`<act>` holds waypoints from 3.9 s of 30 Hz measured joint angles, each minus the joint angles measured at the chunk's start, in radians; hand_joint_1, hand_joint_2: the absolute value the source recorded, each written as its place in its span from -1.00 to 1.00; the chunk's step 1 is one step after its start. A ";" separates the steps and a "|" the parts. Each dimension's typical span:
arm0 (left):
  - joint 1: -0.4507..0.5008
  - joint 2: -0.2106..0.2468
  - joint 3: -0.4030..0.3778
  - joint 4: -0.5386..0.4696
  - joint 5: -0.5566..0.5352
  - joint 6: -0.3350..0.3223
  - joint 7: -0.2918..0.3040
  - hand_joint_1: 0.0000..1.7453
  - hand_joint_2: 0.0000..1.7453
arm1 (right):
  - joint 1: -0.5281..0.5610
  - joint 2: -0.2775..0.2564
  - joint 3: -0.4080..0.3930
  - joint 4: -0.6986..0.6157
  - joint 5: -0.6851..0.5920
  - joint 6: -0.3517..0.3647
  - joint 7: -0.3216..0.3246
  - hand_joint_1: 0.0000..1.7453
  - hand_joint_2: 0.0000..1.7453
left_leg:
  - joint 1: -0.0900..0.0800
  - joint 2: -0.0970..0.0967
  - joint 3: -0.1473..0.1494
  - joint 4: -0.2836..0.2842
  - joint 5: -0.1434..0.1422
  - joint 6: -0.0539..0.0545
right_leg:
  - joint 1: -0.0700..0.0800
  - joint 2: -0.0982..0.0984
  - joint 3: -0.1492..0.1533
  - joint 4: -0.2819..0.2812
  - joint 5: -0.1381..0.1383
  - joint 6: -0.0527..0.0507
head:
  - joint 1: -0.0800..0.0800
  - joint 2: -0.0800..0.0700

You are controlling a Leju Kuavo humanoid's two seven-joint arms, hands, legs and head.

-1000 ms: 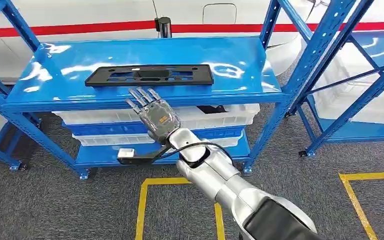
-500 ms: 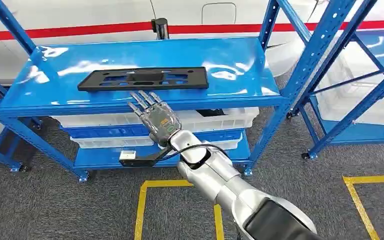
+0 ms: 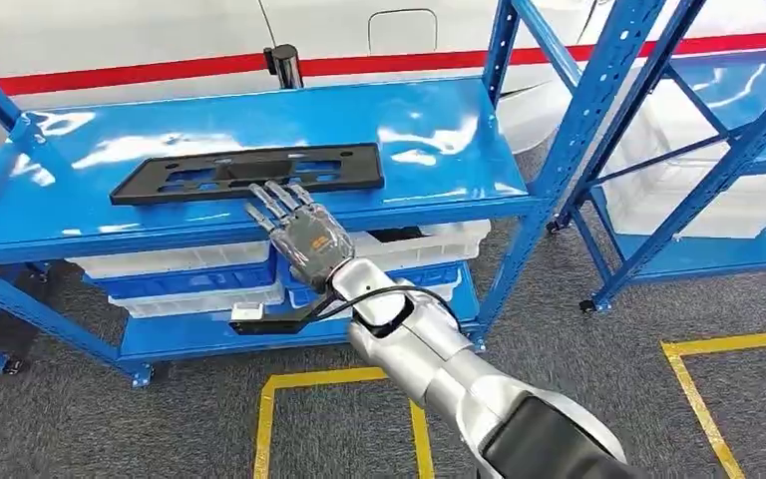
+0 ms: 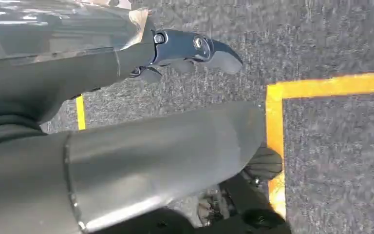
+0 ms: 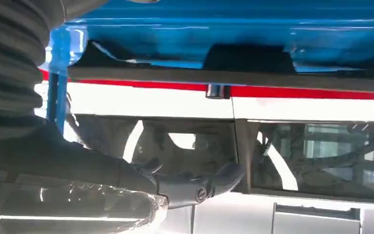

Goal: Take the parts from the cabinet and place them on the table.

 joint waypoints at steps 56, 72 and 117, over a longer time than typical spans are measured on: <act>-0.007 -0.017 0.003 -0.002 -0.029 0.006 0.014 -1.00 -1.00 | 0.011 0.041 0.053 0.039 -0.032 0.001 -0.036 -1.00 1.00 | 0.017 0.008 -0.075 0.193 -0.081 -0.059 | -0.010 -0.034 0.006 -0.016 0.021 -0.018 | -0.003 0.000; -0.015 -0.018 0.027 -0.002 -0.022 0.012 0.009 -1.00 -1.00 | 0.014 0.048 0.073 0.050 -0.053 0.007 -0.056 -1.00 1.00 | 0.009 0.002 0.078 -0.040 -0.027 -0.004 | -0.004 -0.039 -0.109 0.133 0.005 0.043 | 0.001 0.000; -0.030 -0.020 0.051 -0.004 -0.043 0.072 0.020 -1.00 -1.00 | 0.005 0.082 0.244 0.106 -0.159 0.057 0.042 -1.00 1.00 | 0.002 -0.001 0.025 -0.028 0.007 -0.030 | -0.007 -0.034 0.021 -0.032 0.011 0.022 | -0.001 0.000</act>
